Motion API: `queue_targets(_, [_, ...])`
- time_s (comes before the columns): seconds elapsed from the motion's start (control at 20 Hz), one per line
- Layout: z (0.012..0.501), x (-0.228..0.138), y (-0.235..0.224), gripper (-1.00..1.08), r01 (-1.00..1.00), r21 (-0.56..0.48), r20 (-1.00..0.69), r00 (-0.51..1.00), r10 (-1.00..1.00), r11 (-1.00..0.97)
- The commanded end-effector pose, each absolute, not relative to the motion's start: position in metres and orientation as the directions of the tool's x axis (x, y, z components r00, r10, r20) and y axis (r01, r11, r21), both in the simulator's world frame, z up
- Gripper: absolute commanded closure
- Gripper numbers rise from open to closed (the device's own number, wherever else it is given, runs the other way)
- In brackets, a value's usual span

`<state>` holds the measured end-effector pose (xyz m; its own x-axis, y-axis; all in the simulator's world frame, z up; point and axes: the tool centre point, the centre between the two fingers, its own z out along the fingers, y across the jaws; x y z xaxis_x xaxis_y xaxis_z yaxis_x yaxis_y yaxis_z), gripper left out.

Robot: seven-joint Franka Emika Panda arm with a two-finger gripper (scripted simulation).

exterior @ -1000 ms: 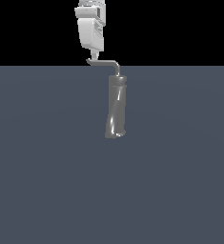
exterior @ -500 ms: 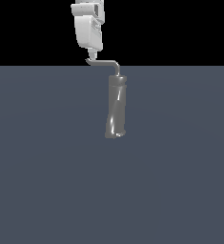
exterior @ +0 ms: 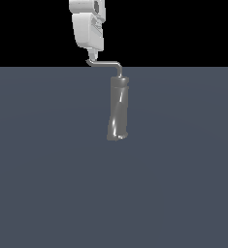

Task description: Turn on the faucet by rotating a designated handle.

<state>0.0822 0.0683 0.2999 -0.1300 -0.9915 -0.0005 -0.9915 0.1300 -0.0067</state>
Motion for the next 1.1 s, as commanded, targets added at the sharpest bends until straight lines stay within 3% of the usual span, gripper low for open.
queue_targets(0.0, [0.3,0.072,0.073,1.08,-0.992,0.0,0.0,-0.125,-0.992,0.125])
queue_targets(1.05, [0.3,0.025,0.052,1.08,-0.992,-0.003,0.0,-0.127,-0.992,0.127])
